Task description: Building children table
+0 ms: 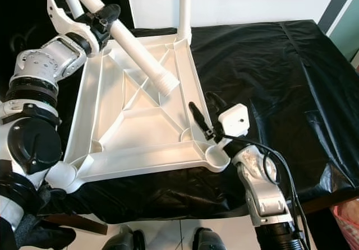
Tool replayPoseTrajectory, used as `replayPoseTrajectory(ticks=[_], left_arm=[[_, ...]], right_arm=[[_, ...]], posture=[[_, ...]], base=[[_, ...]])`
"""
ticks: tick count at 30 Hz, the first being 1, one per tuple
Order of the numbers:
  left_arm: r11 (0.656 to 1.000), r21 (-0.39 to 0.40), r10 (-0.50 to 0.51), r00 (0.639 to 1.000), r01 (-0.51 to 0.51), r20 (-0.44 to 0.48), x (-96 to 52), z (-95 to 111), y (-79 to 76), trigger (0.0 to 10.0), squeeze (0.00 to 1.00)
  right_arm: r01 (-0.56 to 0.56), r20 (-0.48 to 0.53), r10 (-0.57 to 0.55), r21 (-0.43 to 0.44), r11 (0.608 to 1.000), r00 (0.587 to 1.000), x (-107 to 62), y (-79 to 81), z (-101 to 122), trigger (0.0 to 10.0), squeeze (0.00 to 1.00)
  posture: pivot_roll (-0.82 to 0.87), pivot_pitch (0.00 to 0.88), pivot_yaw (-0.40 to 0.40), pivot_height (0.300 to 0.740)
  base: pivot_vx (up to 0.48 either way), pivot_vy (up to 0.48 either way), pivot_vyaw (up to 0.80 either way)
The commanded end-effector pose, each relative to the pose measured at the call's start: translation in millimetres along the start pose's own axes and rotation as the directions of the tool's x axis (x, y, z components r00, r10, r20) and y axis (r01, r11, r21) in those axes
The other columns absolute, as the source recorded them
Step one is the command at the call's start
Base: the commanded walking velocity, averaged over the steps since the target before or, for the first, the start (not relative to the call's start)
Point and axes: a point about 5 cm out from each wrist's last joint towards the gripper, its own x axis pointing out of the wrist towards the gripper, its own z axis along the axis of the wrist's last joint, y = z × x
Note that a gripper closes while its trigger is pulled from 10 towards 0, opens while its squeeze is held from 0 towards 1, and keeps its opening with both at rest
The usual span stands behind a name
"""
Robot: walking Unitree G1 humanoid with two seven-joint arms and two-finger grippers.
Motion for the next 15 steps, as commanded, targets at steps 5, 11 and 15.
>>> replayPoseTrajectory(ticks=[5,11,15], left_arm=[[0.973,0.210,-0.102,0.994,0.095,0.025,1.3,-10.8,-19.6,10.0,0.00],[0.940,0.318,-0.139,0.990,0.120,0.036,1.7,-19.6,-33.7,10.0,0.00],[0.887,0.432,-0.191,0.981,0.164,0.020,-0.4,-29.6,-47.1,10.0,0.00]], right_arm=[[0.010,-0.030,-0.009,0.034,0.999,0.999,14.9,-4.9,6.3,10.0,0.00],[-0.004,-0.063,0.007,0.046,0.999,0.998,23.6,-1.9,7.3,10.0,0.00],[-0.025,-0.080,0.030,0.061,0.998,0.996,27.9,3.0,8.9,10.0,0.00]], posture=[[-0.11,0.119,0.039,0.740],[-0.10,0.119,0.036,0.740],[-0.10,0.121,0.036,0.740]], base=[[0.000,0.000,0.00],[0.000,0.000,0.00],[0.000,0.000,0.00]])
